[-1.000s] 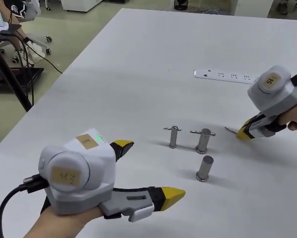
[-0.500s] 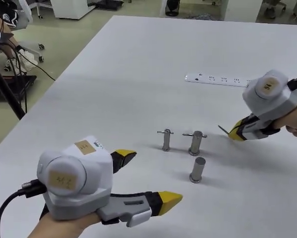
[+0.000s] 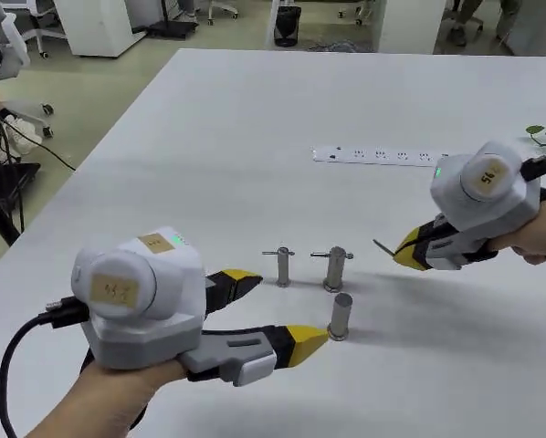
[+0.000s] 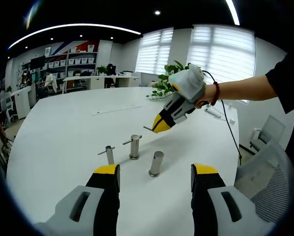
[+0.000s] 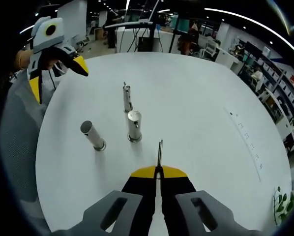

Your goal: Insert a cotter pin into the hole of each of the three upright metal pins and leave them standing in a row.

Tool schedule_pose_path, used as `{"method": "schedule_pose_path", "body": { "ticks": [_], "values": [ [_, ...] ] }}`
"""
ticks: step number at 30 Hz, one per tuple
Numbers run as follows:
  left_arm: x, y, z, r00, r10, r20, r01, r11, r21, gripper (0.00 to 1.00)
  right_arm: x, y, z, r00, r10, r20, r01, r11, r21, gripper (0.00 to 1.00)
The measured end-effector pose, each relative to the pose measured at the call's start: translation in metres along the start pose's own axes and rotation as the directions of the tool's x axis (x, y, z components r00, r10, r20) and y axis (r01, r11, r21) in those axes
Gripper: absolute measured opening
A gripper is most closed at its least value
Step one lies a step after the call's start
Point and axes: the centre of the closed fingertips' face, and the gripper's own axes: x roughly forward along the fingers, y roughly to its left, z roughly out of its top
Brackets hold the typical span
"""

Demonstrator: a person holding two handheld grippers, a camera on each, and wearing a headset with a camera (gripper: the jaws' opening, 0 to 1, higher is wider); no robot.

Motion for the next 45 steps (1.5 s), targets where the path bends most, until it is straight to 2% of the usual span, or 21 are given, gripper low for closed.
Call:
{"method": "schedule_pose_path", "body": {
  "ticks": [3,6,11,15,21,28,31,33,35,37,40,45],
  "values": [
    [0.004,-0.002,0.006,0.9998,-0.012,-0.015,0.012,1.000,0.009,0.47,-0.005,0.006,0.007,0.9997,-0.003,0.024,0.004,1.000,-0.020,0.00],
    [0.009,-0.002,0.011,0.9997,-0.020,-0.012,0.020,1.000,0.002,0.45,-0.009,0.013,0.014,0.9989,-0.004,0.047,0.006,0.999,-0.043,0.00],
    [0.016,0.000,0.019,0.9995,-0.032,-0.006,0.032,0.999,-0.041,0.37,-0.014,0.022,0.024,0.9974,0.001,0.072,0.004,0.998,-0.069,0.00],
    [0.023,0.004,0.022,0.9994,-0.026,-0.022,0.024,0.994,-0.108,0.31,-0.015,0.031,0.031,0.9957,0.012,0.092,-0.004,0.996,-0.091,0.00],
    [0.034,0.005,0.026,0.9986,-0.042,-0.033,0.037,0.991,-0.126,0.26,-0.015,0.043,0.041,0.9930,0.032,0.114,-0.016,0.991,-0.134,0.00],
    [0.044,0.003,0.022,0.9967,-0.067,-0.046,0.057,0.980,-0.189,0.19,-0.015,0.050,0.048,0.9892,0.056,0.136,-0.031,0.983,-0.182,0.00],
    [0.047,0.002,0.019,0.9950,-0.086,-0.052,0.071,0.968,-0.239,0.15,-0.015,0.054,0.051,0.9867,0.072,0.146,-0.042,0.979,-0.198,0.00],
    [0.049,0.002,0.018,0.9944,-0.090,-0.056,0.075,0.968,-0.239,0.13,-0.016,0.057,0.053,0.9846,0.083,0.154,-0.048,0.975,-0.215,0.00],
    [0.051,0.000,0.019,0.9936,-0.100,-0.053,0.084,0.965,-0.247,0.12,-0.017,0.060,0.055,0.9829,0.092,0.159,-0.055,0.973,-0.222,0.00],
    [0.053,-0.002,0.021,0.9922,-0.117,-0.044,0.100,0.955,-0.278,0.12,-0.018,0.063,0.057,0.9809,0.102,0.165,-0.061,0.970,-0.236,0.00],
    [0.054,-0.003,0.022,0.9915,-0.124,-0.038,0.108,0.950,-0.294,0.10,-0.019,0.068,0.059,0.9781,0.119,0.171,-0.069,0.960,-0.273,0.00],
    [0.056,-0.007,0.024,0.9886,-0.149,-0.023,0.133,0.936,-0.325,0.06,-0.020,0.074,0.060,0.9759,0.136,0.171,-0.080,0.950,-0.301,0.00]
  ]
}}
